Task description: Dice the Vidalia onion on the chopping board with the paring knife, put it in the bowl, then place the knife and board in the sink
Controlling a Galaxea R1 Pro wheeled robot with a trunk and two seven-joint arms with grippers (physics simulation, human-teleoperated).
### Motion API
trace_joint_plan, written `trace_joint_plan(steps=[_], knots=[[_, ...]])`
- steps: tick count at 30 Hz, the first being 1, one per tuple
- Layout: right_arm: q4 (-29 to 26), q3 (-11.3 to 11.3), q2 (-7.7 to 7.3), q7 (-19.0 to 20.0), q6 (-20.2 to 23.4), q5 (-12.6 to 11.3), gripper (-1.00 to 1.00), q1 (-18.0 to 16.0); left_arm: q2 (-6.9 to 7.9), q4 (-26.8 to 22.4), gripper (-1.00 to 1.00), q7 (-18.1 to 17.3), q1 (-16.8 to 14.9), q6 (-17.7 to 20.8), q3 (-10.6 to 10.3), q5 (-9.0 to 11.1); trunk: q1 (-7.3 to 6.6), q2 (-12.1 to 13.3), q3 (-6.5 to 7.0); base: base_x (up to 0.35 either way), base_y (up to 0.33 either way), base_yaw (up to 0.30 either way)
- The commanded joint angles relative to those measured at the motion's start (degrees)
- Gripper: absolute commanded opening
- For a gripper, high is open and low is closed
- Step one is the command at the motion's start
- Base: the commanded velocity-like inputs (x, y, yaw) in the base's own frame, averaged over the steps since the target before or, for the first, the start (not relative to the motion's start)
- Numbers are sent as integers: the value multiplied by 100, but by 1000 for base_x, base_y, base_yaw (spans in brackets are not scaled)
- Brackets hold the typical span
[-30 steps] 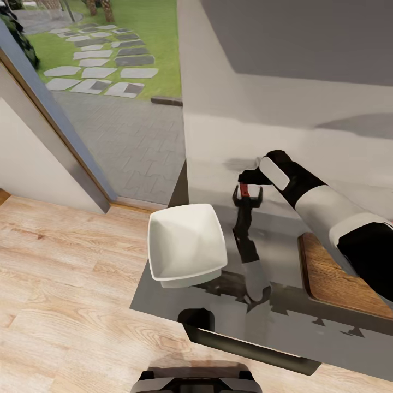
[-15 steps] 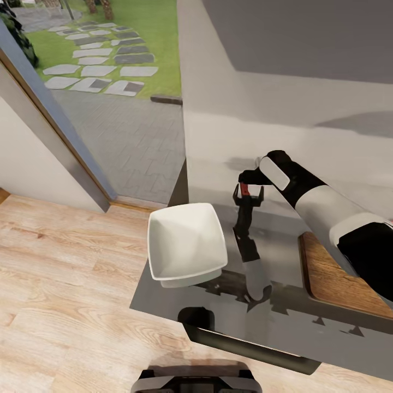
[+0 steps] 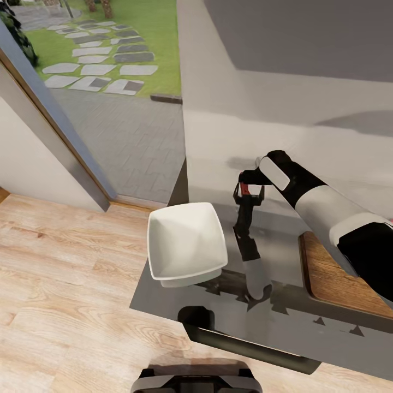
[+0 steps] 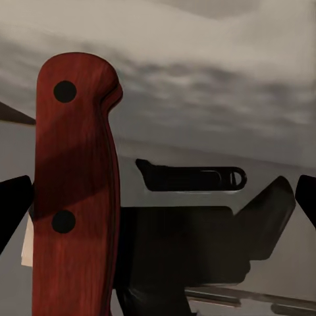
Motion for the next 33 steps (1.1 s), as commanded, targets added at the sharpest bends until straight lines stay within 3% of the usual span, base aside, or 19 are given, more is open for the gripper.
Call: trace_joint_plan(steps=[1, 18, 33], knots=[[-11, 44, -7, -46, 10, -61, 100, -6, -3, -7, 100, 2, 2, -10, 25, 8, 3, -9, -7, 0, 0, 0], [-11, 44, -6, -46, 10, -62, 100, -6, -6, -7, 100, 2, 3, -7, 22, 8, 3, -9, -7, 0, 0, -7], [-11, 38, -3, -46, 10, -62, 100, -6, -6, -7, 100, 2, 2, -9, 24, 8, 3, -9, -7, 0, 0, -191]])
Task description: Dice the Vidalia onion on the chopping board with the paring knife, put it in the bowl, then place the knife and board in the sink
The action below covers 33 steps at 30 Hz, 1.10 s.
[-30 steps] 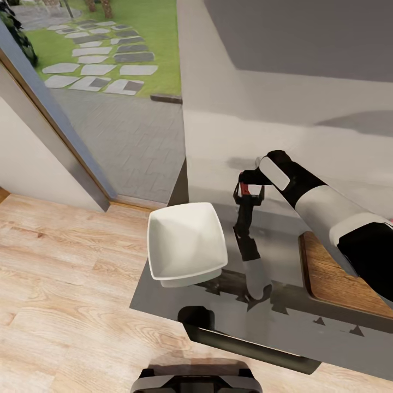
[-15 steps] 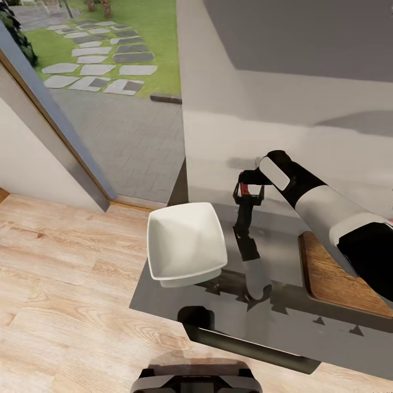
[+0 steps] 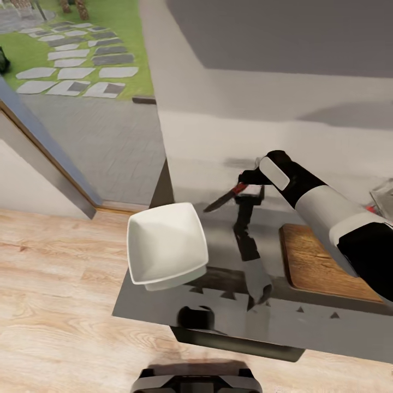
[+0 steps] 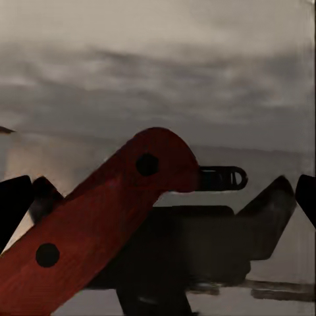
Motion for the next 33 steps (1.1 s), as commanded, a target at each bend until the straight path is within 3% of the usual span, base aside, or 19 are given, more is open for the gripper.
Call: trace_joint_plan(steps=[1, 19, 33], knots=[[-10, 43, -7, -46, 9, -59, 100, -6, -4, -7, 100, 2, 3, -11, 28, 8, 3, -9, -7, 0, 0, -207], [-10, 41, -10, -46, 16, -59, 100, -6, -4, -7, 100, 2, 3, -10, 27, 8, 3, -9, -7, 0, 0, -180], [-38, 36, -7, -39, 18, -68, 100, -6, -4, -7, 100, 2, 3, -9, 25, 8, 3, -9, -7, 0, 0, -89]])
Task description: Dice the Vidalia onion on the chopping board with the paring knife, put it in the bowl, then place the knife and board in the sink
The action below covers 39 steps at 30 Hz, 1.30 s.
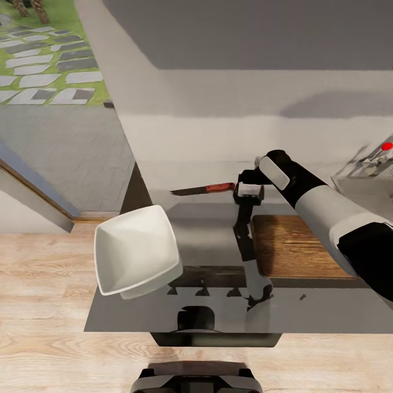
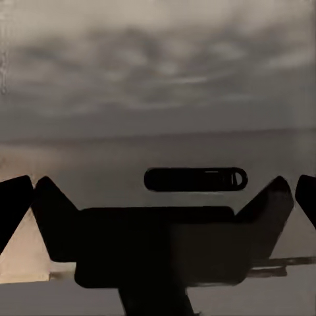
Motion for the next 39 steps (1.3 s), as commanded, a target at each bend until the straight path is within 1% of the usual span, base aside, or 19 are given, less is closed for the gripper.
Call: trace_joint_plan(steps=[1, 7, 10, 13, 15, 17, 19, 20, 21, 23, 24, 25, 26, 29, 31, 34, 37, 38, 39], knots=[[-20, 41, -7, -40, 8, -64, 100, -6, -4, -7, 100, 2, 3, -8, 28, 8, 3, -9, -7, 0, 0, -10], [-384, 31, -4, -3, 35, -76, 100, -6, -4, -7, 100, 2, 3, -9, 29, 8, 3, -9, -7, 0, 0, -3], [-663, 46, -3, 39, 244, -77, 100, -6, -4, -7, 100, 2, 3, -7, 28, 7, 3, -9, -7, 0, 0, 0], [-1026, 69, -10, 691, 953, -80, 100, -6, -4, -7, 100, 2, 3, -10, 28, 8, 3, -9, -7, 0, 0, 0], [-1221, 73, -50, 1166, 1175, -74, 100, -6, -4, -7, 100, 2, 3, -9, 28, 8, 3, -9, -7, 0, 0, 0], [-1511, 86, -222, 1765, 1320, -61, 100, -6, -4, -7, 100, 2, 3, -11, 28, 7, 3, -9, -7, 0, 0, 0], [-1690, 116, -342, 2038, 1361, -58, 100, -6, -6, -7, 100, 2, 3, -10, 28, 7, 3, -9, -7, 0, 0, 0], [-1962, 240, -575, 2411, 1396, -55, 100, -6, -18, -7, 100, 2, 3, -12, 28, 8, 3, -9, -7, 0, 0, 0], [-2171, 500, -845, 2738, 1413, -50, 100, -6, -33, -7, 100, 2, 3, -13, 28, 8, 3, -9, -7, 0, 0, 0], [-2351, 1025, -1156, 3138, 1417, -47, 100, -6, -42, -7, 100, 2, 3, -12, 28, 6, 3, -9, -7, 0, 0, 0], [-2384, 1160, -1224, 3228, 1416, -44, 100, -6, -43, -7, 100, 2, 3, -13, 28, 7, 3, -9, -7, 0, 0, 0], [-2452, 1386, -1363, 3394, 1416, -40, 100, -6, -45, -7, 100, 2, 3, -13, 28, 6, 3, -9, -7, 0, 0, 0], [-2496, 1476, -1434, 3471, 1416, -39, 100, -6, -45, -7, 100, 2, 3, -13, 28, 5, 3, -9, -7, 0, 0, 0], [-2954, 1759, -1789, 3880, 1418, -21, 100, -6, -54, -7, 100, 2, 3, -14, 28, 5, 3, -9, -7, 0, 0, 0], [-3237, 1882, -1902, 4038, 1421, 47, 100, -6, -55, -7, 100, 2, 3, -14, 28, 4, 3, -9, -7, 0, 0, 0], [-3678, 2389, -2048, 4186, 1434, 342, 100, -6, -56, -7, 100, 2, 3, -14, 28, 2, 3, -9, -7, 0, 0, 0], [-3910, 2663, -2242, 4226, 1440, 468, 100, -6, -76, -7, 100, 3, 3, -14, 28, 2, 3, -9, -7, 0, 0, 0], [-3938, 2691, -2279, 4230, 1440, 480, 100, -6, -81, -7, 100, 3, 3, -14, 28, 1, 3, -9, -7, 0, 0, 0], [-4014, 2755, -2417, 4239, 1435, 522, 100, -6, -91, -7, 100, 2, 3, -14, 28, 1, 3, -9, -7, 0, 0, 0]])
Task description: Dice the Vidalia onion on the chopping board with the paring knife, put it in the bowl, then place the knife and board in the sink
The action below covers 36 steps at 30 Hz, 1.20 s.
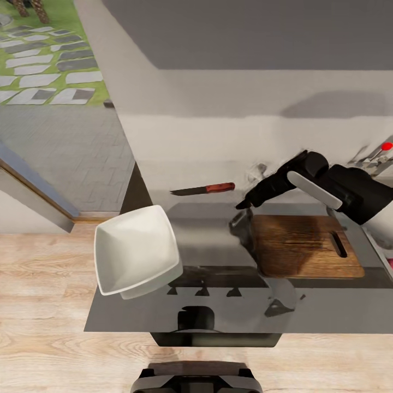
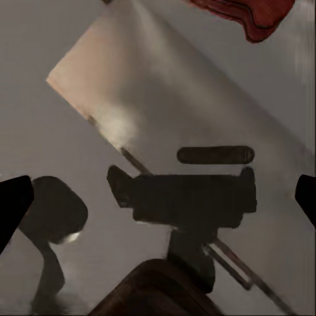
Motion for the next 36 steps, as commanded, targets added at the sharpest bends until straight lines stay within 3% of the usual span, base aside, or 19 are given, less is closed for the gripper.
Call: trace_joint_plan(steps=[1, 5, 10, 13, 14, 15, 17, 20, 27, 28, 31, 34, 35, 36], knots=[[-26, 28, -80, 63, -4, 65, 100, -9, -8, -7, 100, 3, 2, -9, 27, 8, 4, -9, -7, 0, 0, 0], [-76, 11, -356, 127, -28, 181, 100, -9, -13, -7, 100, 7, 2, -9, 21, 7, 4, -9, -7, 0, 0, 0], [-366, -23, -410, 830, -25, 206, 100, -9, -13, -7, 100, 8, 2, -9, 21, 7, 4, -9, -7, 0, 0, 0], [-535, -23, -525, 1174, -20, 305, 100, -9, -13, -7, 100, 4, 2, -9, 20, 10, 4, -9, -7, 0, 0, 0], [-551, -22, -565, 1207, -20, 367, 100, -9, -13, -7, 100, 5, 2, -9, 20, 9, 4, -9, -7, 0, 0, 0], [-598, -37, -711, 1300, -22, 694, 100, -11, -13, -7, 100, 4, 2, -9, 20, 10, 4, -9, -7, 0, 0, 0], [-619, -115, -784, 1337, -24, 866, 100, -11, -13, -7, 100, 6, 2, -9, 20, 8, 4, -9, -7, 0, 0, 0], [-637, -442, -838, 1364, -26, 990, 100, -12, -13, -7, 100, 5, 2, -9, 20, 9, 4, -9, -7, 0, 0, 0], [-701, -934, -859, 1370, -21, 1076, 100, -15, -13, -7, 100, 5, 2, -9, 20, 7, 4, -9, -7, 0, 0, 0], [-707, -1263, -859, 1370, -28, 1084, 100, -13, -13, -7, 100, 5, 2, -9, 20, 6, 4, -9, -7, 0, 0, 0], [-711, -1614, -856, 1388, -73, 1082, 100, -13, -15, -7, 100, 8, 2, -9, 20, 5, 4, -9, -7, 0, 0, 0], [-706, -1674, -855, 1416, -296, 1078, 100, -11, -19, -7, 100, 9, 2, -9, 20, 7, 4, -9, -7, 0, 0, 0], [-704, -1693, -855, 1500, -846, 1059, 100, -10, -21, -7, 100, 6, 2, -9, 20, 6, 4, -9, -7, 0, 0, 0], [-704, -1696, -855, 1539, -963, 1057, 100, -10, -21, -7, 100, 7, 2, -9, 20, 6, 4, -9, -7, 0, 0, 0]])
